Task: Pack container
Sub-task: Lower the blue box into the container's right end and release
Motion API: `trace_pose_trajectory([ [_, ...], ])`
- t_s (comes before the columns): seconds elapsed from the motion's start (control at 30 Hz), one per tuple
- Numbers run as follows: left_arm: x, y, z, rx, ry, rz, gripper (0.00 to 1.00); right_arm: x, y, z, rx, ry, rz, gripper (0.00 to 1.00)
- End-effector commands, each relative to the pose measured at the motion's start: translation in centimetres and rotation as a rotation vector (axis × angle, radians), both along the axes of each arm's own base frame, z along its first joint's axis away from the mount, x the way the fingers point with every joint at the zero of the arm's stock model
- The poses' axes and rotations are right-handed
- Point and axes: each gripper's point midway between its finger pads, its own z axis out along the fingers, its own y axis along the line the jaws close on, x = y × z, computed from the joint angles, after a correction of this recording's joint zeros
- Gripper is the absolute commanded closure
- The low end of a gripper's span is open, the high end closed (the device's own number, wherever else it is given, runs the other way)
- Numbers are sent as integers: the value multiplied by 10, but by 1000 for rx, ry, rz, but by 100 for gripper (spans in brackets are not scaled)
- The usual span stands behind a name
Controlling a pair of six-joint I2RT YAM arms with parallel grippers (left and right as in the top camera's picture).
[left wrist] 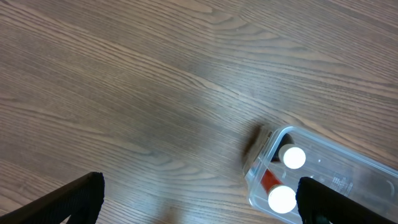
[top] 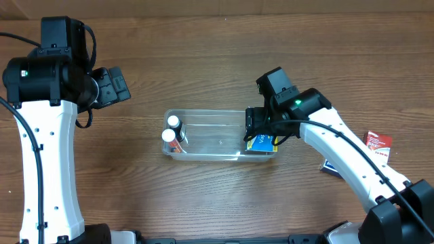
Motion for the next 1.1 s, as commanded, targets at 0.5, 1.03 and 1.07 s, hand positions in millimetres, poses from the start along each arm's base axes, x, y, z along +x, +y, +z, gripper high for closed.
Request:
trace_pose_trajectory([
  [0.5,2,0,2,0,-8,-18,0,2,1,-12,-12,14,-2,1],
  [1.03,2,0,2,0,-7,-18,0,25,-100,129,-116,-350,-355,0],
  [1.07,2,0,2,0,-6,-18,0,21,-115,134,-120,-354,-397,0],
])
